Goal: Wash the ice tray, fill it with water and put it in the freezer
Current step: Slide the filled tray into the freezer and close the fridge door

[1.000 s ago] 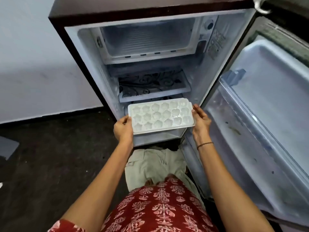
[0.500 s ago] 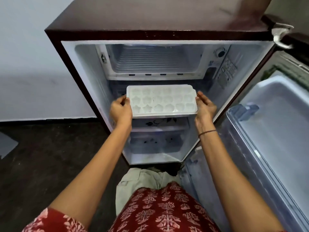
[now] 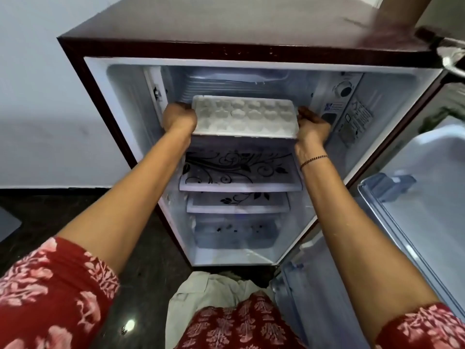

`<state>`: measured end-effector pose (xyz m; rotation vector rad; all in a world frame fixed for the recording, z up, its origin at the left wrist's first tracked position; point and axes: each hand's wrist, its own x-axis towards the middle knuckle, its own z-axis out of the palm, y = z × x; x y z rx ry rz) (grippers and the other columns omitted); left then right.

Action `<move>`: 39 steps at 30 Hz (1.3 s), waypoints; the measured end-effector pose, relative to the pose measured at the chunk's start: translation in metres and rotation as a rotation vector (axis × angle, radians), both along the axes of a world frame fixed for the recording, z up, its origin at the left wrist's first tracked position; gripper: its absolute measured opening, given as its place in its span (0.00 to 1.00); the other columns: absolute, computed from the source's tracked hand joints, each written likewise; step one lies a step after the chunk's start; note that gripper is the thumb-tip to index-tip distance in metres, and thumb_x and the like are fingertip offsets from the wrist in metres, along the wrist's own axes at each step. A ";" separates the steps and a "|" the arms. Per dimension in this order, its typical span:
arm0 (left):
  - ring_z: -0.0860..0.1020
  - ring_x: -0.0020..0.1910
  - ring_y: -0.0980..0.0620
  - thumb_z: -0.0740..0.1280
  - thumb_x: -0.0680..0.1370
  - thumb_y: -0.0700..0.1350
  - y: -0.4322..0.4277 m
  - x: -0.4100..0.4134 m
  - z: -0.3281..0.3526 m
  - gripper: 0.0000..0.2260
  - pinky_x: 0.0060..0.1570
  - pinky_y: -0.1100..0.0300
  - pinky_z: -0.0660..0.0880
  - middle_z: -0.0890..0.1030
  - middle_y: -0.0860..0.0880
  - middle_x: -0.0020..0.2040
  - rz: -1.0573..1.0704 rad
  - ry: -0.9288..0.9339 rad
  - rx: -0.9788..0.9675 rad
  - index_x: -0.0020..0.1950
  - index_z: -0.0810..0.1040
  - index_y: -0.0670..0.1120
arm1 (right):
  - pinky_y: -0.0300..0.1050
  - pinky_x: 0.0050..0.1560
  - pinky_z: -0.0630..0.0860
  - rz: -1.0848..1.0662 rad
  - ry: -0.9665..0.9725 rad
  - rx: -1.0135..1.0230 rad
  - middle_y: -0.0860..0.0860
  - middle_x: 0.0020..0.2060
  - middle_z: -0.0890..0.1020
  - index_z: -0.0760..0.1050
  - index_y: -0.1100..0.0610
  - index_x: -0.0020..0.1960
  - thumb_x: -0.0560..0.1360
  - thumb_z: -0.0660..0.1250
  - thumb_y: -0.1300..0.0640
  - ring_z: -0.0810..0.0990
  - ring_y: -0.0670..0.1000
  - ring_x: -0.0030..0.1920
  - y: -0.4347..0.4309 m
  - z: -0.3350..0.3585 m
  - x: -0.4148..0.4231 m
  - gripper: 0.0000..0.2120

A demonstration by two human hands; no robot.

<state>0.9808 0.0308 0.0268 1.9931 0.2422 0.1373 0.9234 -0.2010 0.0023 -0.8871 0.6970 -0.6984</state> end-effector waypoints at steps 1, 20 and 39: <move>0.79 0.57 0.44 0.65 0.75 0.41 -0.001 0.005 0.001 0.12 0.54 0.56 0.75 0.81 0.42 0.56 -0.014 -0.001 -0.006 0.56 0.80 0.40 | 0.44 0.37 0.76 -0.002 -0.012 0.010 0.57 0.31 0.78 0.75 0.64 0.33 0.72 0.56 0.77 0.74 0.52 0.31 -0.001 0.003 0.001 0.16; 0.75 0.61 0.40 0.60 0.81 0.45 -0.021 0.057 -0.004 0.15 0.57 0.54 0.71 0.78 0.38 0.61 -0.049 -0.108 0.347 0.61 0.76 0.36 | 0.48 0.55 0.75 0.162 0.236 -0.438 0.53 0.42 0.77 0.72 0.47 0.38 0.78 0.58 0.66 0.76 0.57 0.48 -0.017 -0.009 0.068 0.16; 0.45 0.78 0.47 0.44 0.82 0.58 -0.043 0.067 -0.048 0.30 0.74 0.50 0.42 0.48 0.43 0.78 -0.313 -0.269 0.887 0.78 0.47 0.42 | 0.60 0.74 0.41 0.388 0.781 -1.667 0.50 0.78 0.46 0.45 0.52 0.78 0.80 0.43 0.38 0.41 0.55 0.77 -0.001 -0.023 0.079 0.31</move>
